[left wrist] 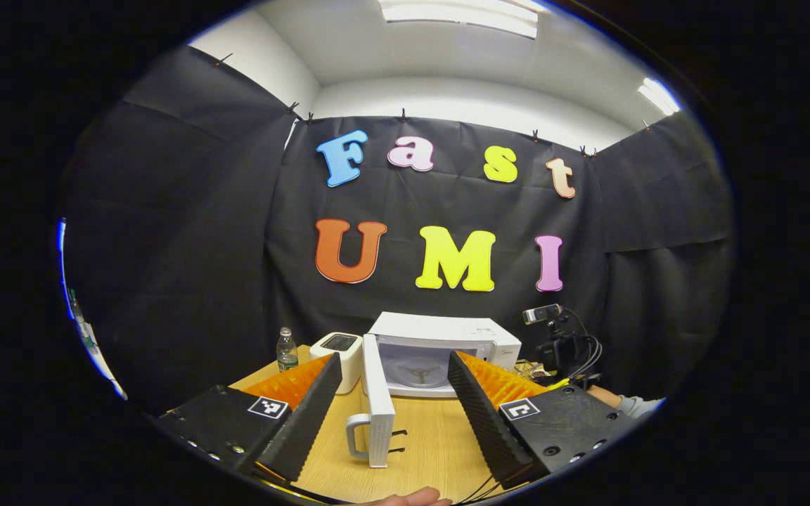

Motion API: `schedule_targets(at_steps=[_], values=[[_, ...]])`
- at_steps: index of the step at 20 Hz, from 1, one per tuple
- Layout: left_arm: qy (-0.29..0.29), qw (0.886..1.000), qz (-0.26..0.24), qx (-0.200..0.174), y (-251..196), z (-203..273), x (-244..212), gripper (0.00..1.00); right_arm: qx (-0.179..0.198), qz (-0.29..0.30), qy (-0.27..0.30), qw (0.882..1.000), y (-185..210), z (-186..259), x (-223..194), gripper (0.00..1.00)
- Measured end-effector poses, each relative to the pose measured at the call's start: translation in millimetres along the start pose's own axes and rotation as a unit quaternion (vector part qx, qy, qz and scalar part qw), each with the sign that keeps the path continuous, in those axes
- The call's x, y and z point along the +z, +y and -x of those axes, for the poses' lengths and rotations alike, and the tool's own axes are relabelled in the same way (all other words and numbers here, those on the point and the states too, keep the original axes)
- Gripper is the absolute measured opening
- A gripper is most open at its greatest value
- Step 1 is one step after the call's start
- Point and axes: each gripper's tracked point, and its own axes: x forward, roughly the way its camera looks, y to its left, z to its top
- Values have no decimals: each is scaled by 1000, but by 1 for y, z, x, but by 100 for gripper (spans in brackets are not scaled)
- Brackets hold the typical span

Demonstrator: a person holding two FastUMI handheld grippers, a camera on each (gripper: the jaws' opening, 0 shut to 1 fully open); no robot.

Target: Open the microwave oven with the left hand, put the food in, and close the microwave oven.

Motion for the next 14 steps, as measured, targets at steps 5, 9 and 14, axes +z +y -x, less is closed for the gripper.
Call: schedule_targets(at_steps=[5, 9, 14], values=[[-1, 1000, -12, 16, 20, -1, 2, 93, -22, -91, -40, 995, 23, -55, 33, 11], [0, 1000, -2, 21, 27, 0, 2, 93, -21, -197, -51, 979, 33, -102, 43, 11], [-5, 1000, -12, 10, 18, 2, 0, 93, -36, -312, -59, 948, 37, -168, 47, 11]])
